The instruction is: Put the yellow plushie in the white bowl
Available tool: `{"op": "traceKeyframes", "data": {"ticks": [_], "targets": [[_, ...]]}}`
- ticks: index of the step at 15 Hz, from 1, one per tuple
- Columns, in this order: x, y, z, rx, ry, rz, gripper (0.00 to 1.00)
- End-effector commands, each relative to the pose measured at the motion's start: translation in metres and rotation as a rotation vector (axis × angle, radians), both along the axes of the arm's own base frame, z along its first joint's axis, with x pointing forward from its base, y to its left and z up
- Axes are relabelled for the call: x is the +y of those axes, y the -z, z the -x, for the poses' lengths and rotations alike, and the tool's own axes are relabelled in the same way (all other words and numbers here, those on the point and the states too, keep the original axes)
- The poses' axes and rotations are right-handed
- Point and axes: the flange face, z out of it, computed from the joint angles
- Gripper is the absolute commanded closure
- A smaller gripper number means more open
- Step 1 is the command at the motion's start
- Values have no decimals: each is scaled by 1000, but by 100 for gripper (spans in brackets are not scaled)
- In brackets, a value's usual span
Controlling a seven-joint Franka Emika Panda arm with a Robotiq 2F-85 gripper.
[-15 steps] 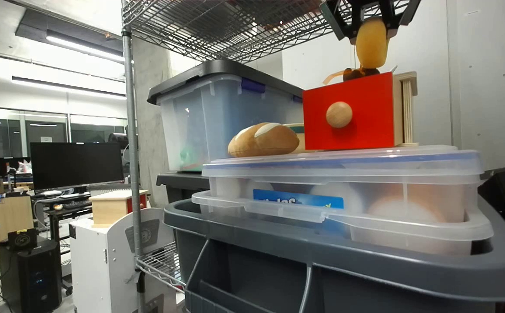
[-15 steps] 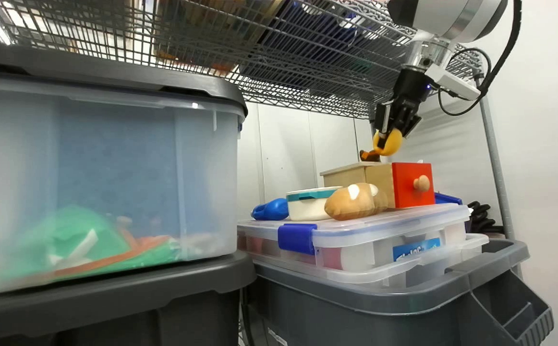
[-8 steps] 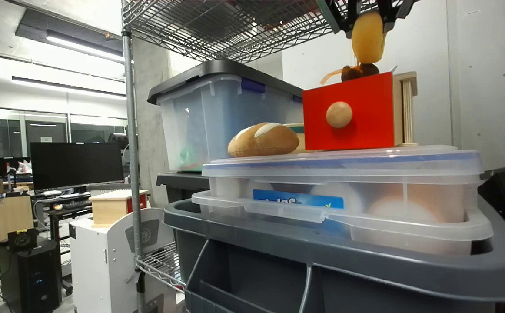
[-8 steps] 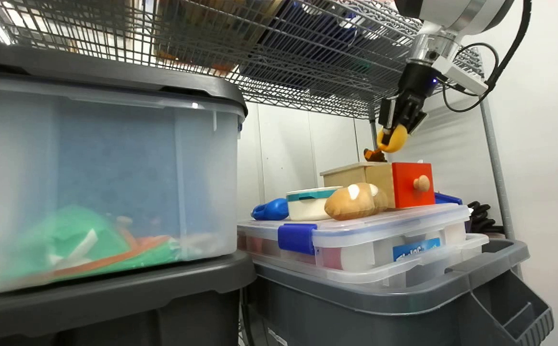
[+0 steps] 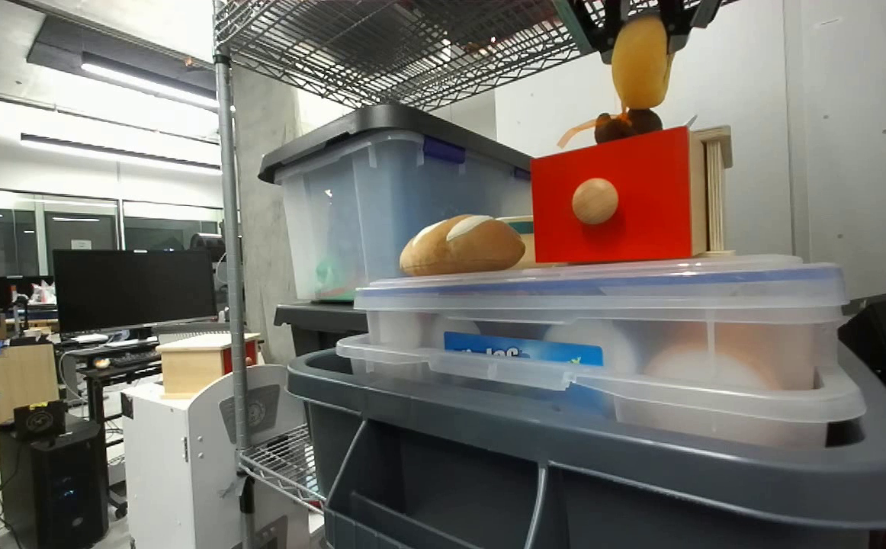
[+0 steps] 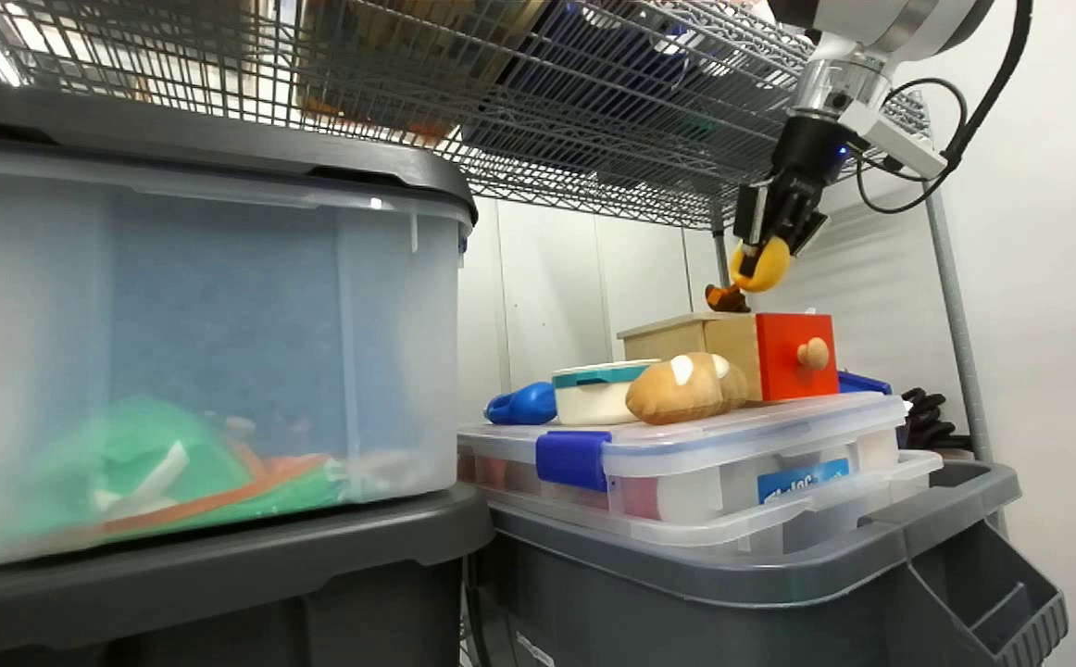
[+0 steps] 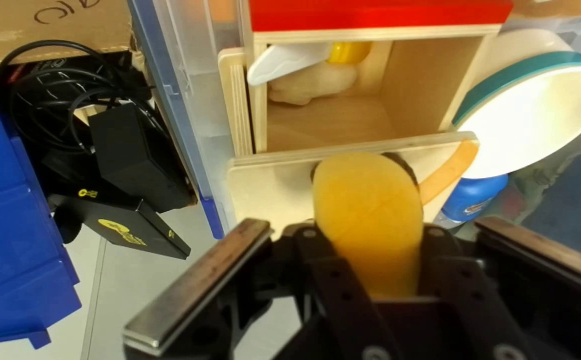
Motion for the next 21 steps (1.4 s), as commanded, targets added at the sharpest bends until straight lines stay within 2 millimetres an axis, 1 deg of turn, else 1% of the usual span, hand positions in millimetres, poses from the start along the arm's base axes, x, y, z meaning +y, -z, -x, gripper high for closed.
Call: {"op": "traceKeyframes", "data": {"ticks": [1, 8, 12, 21], "targets": [[-1, 2, 11, 31, -8, 4, 94], [-4, 7, 18, 52, -3, 12, 94], [-3, 11, 21, 74, -13, 20, 94], [3, 16, 21, 111, -37, 9, 94]]}}
